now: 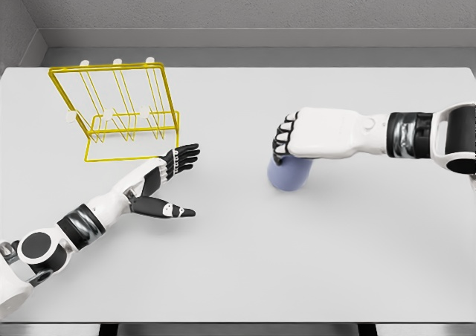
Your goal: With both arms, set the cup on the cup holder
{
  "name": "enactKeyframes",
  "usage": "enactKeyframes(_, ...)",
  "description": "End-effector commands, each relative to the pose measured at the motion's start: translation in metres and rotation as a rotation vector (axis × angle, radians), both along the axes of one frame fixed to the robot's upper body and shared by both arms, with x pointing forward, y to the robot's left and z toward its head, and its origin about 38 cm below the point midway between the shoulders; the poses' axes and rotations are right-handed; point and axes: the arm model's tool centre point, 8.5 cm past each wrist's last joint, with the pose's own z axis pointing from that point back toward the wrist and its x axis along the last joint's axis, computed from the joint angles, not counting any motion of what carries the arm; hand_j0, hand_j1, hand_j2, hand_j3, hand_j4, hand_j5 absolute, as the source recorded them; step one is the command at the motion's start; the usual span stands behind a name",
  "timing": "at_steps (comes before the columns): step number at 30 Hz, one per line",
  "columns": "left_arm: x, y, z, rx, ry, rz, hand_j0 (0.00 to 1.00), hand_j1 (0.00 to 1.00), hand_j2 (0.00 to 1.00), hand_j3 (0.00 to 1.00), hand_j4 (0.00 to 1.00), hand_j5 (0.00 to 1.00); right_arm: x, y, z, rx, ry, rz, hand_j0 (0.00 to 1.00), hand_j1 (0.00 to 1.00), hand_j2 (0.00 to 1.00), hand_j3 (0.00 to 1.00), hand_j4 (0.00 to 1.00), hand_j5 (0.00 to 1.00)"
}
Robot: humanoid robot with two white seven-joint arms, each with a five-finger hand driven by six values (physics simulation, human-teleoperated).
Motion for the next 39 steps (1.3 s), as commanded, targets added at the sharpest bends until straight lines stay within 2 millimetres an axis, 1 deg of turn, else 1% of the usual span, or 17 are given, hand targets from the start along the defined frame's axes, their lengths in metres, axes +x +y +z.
enactKeyframes(1, 0.000, 0.001, 0.000, 0.001, 0.001, 0.002, 1.00, 1.00, 1.00, 1.00, 1.00, 1.00, 0.000, 0.009, 0.000, 0.021, 0.002, 0.013, 0.56, 0.56, 0.56, 0.56, 0.56, 0.56)
enactKeyframes(3, 0.001, 0.001, 0.000, 0.001, 0.000, 0.002, 1.00, 1.00, 1.00, 1.00, 1.00, 1.00, -0.001, 0.012, -0.003, 0.020, 0.000, 0.017, 0.56, 0.56, 0.56, 0.56, 0.56, 0.56)
enactKeyframes(13, 0.001, 0.000, 0.001, 0.000, -0.002, 0.002, 1.00, 1.00, 1.00, 1.00, 1.00, 1.00, -0.006, 0.047, -0.014, 0.043, -0.004, 0.075, 0.57, 0.57, 0.57, 0.57, 0.57, 0.57)
enactKeyframes(16, 0.001, 0.001, 0.000, 0.002, -0.001, 0.004, 1.00, 1.00, 1.00, 1.00, 1.00, 1.00, -0.008, 0.050, -0.017, 0.043, 0.005, 0.084, 0.57, 0.57, 0.57, 0.57, 0.57, 0.57)
enactKeyframes(21, 0.002, 0.001, 0.001, 0.002, -0.003, 0.004, 1.00, 1.00, 1.00, 1.00, 1.00, 1.00, -0.011, 0.062, -0.023, 0.040, 0.003, 0.103, 0.57, 0.57, 0.57, 0.57, 0.57, 0.57)
enactKeyframes(23, 0.002, 0.002, 0.000, 0.003, -0.002, 0.005, 1.00, 1.00, 1.00, 1.00, 1.00, 1.00, -0.011, 0.062, -0.025, 0.041, 0.009, 0.102, 0.58, 0.58, 0.58, 0.58, 0.58, 0.58)
enactKeyframes(24, 0.002, 0.001, 0.001, 0.001, -0.003, 0.004, 1.00, 1.00, 1.00, 1.00, 1.00, 1.00, -0.011, 0.062, -0.025, 0.041, 0.009, 0.102, 0.62, 0.62, 0.62, 0.62, 0.62, 0.62)
enactKeyframes(25, 0.002, 0.002, 0.001, 0.001, -0.003, 0.005, 1.00, 1.00, 1.00, 1.00, 1.00, 1.00, -0.011, 0.062, -0.025, 0.041, 0.010, 0.101, 0.70, 0.70, 0.70, 0.70, 0.70, 0.70)
enactKeyframes(26, 0.002, 0.002, 0.001, 0.001, -0.003, 0.005, 1.00, 1.00, 1.00, 1.00, 1.00, 1.00, -0.011, 0.062, -0.026, 0.041, 0.011, 0.101, 0.87, 0.87, 0.87, 0.87, 0.87, 0.87)
enactKeyframes(27, 0.002, 0.002, 0.001, 0.001, -0.003, 0.005, 1.00, 1.00, 1.00, 1.00, 1.00, 1.00, -0.011, 0.062, -0.026, 0.041, 0.011, 0.101, 0.97, 0.97, 0.97, 0.97, 0.97, 0.97)
enactKeyframes(28, 0.002, 0.002, 0.001, 0.001, -0.003, 0.005, 1.00, 1.00, 1.00, 1.00, 1.00, 1.00, -0.011, 0.062, -0.026, 0.041, 0.011, 0.101, 0.99, 0.99, 0.99, 0.99, 0.99, 0.99)
enactKeyframes(33, 0.002, 0.001, 0.001, 0.001, -0.002, 0.003, 1.00, 1.00, 1.00, 1.00, 1.00, 1.00, -0.011, 0.062, -0.025, 0.042, 0.010, 0.100, 0.99, 0.99, 0.99, 0.99, 0.99, 0.99)
enactKeyframes(35, 0.002, 0.002, 0.001, 0.003, -0.002, 0.005, 1.00, 1.00, 1.00, 1.00, 1.00, 1.00, -0.007, 0.055, -0.022, 0.044, 0.002, 0.081, 1.00, 1.00, 1.00, 1.00, 1.00, 1.00)
enactKeyframes(36, 0.002, 0.002, 0.001, 0.002, -0.003, 0.005, 1.00, 1.00, 1.00, 1.00, 1.00, 1.00, -0.002, 0.047, -0.012, 0.059, -0.019, 0.056, 1.00, 1.00, 1.00, 1.00, 1.00, 1.00)
enactKeyframes(38, 0.002, 0.002, 0.001, 0.001, -0.003, 0.005, 1.00, 1.00, 1.00, 1.00, 1.00, 1.00, 0.003, 0.039, 0.002, 0.091, -0.044, 0.029, 1.00, 1.00, 1.00, 1.00, 1.00, 1.00)
enactKeyframes(39, 0.002, 0.001, 0.001, 0.001, -0.003, 0.004, 1.00, 1.00, 1.00, 1.00, 1.00, 1.00, 0.008, 0.029, 0.013, 0.111, -0.070, 0.000, 1.00, 1.00, 1.00, 1.00, 1.00, 1.00)
